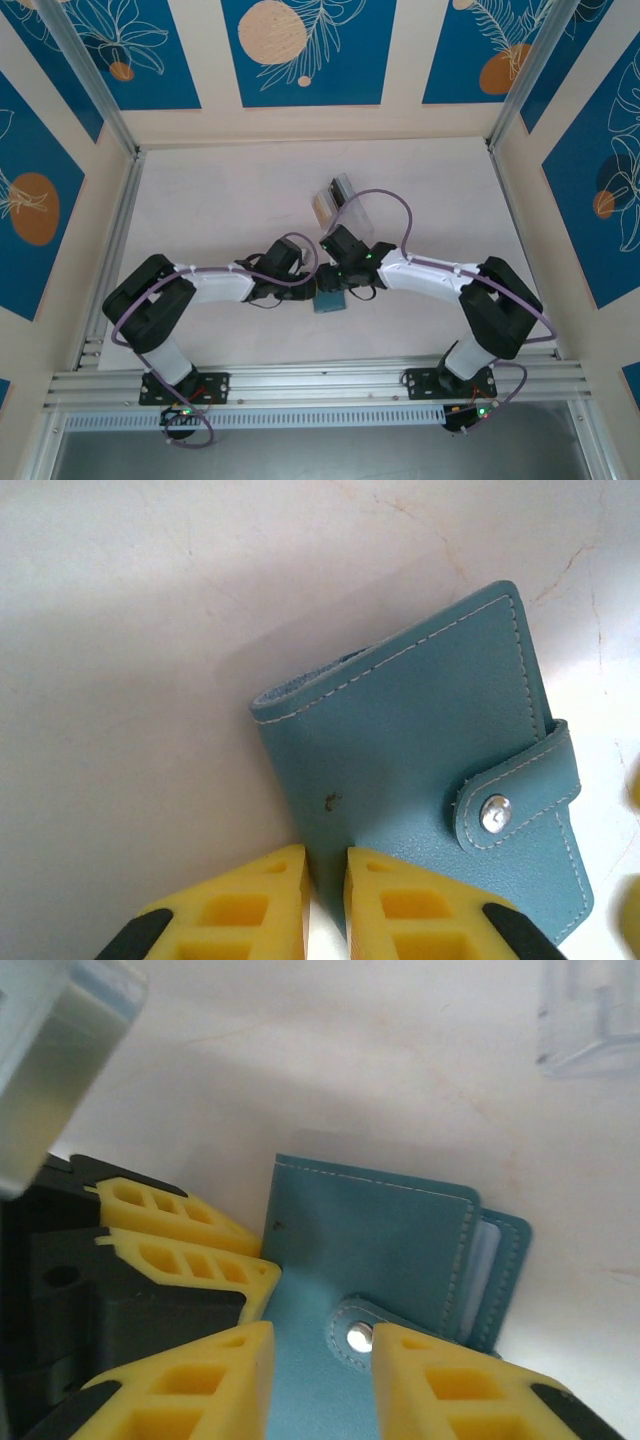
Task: Put the credit cards into the card holder
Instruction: Open the button on the card holder.
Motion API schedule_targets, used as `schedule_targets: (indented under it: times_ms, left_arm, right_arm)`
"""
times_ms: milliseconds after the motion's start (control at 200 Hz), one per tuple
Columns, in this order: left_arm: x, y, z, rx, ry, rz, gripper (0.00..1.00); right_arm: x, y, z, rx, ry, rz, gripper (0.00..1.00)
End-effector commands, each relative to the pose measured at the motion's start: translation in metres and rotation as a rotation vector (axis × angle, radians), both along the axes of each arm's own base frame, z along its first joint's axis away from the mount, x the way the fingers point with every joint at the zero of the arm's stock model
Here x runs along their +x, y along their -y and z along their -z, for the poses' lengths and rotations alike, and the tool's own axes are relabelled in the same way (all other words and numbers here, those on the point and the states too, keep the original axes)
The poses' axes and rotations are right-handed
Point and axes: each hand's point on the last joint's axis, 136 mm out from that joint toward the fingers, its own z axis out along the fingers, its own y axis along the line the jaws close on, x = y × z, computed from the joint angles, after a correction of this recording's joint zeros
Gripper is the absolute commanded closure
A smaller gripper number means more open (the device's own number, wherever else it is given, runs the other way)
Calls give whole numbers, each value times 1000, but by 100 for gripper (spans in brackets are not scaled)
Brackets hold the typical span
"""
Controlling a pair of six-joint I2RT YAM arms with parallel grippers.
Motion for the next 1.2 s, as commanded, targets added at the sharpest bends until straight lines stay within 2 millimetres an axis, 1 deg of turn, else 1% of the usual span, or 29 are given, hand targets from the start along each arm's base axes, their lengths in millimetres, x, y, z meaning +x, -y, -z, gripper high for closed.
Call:
schedule_targets:
  times_ms: [0,140,270,425,615,750,815,930,990,1095,1170,1195]
  left_arm:
    - [-12,-21,33,108,-52,-28,85]
    - [-13,-24,34,118,-52,-31,85]
    - [-13,-24,36,121,-58,-31,85]
    - [-12,-23,38,117,-61,-39,85]
    - [-12,-23,38,113,-66,-47,85]
    - [-11,-24,38,113,-66,-57,85]
    - [-11,-23,38,111,-66,-60,86]
    - [-10,-24,36,105,-65,-69,85]
    - [-10,-24,36,105,-66,-73,85]
    - [-10,-25,37,107,-67,-76,85]
    - [-10,-25,37,111,-67,-72,86]
    - [-9,-25,37,114,-66,-70,86]
  right_arm:
    - [-7,-2,19,-1,-60,-26,70]
    - [-8,13,37,-69,-77,13,71]
    - [-9,24,48,-138,-81,31,67]
    - [-16,27,61,-191,-93,15,61]
    - [-28,35,74,-253,-101,8,62]
    - [-33,40,81,-301,-97,-3,67]
    - [-34,43,84,-315,-105,-1,73]
    - [-36,45,86,-326,-110,-8,77]
    - [-36,47,86,-336,-111,-8,83]
    - [-34,46,82,-329,-104,-10,91]
    - [-33,40,74,-289,-108,-18,100]
    - [-32,37,70,-268,-110,-20,100]
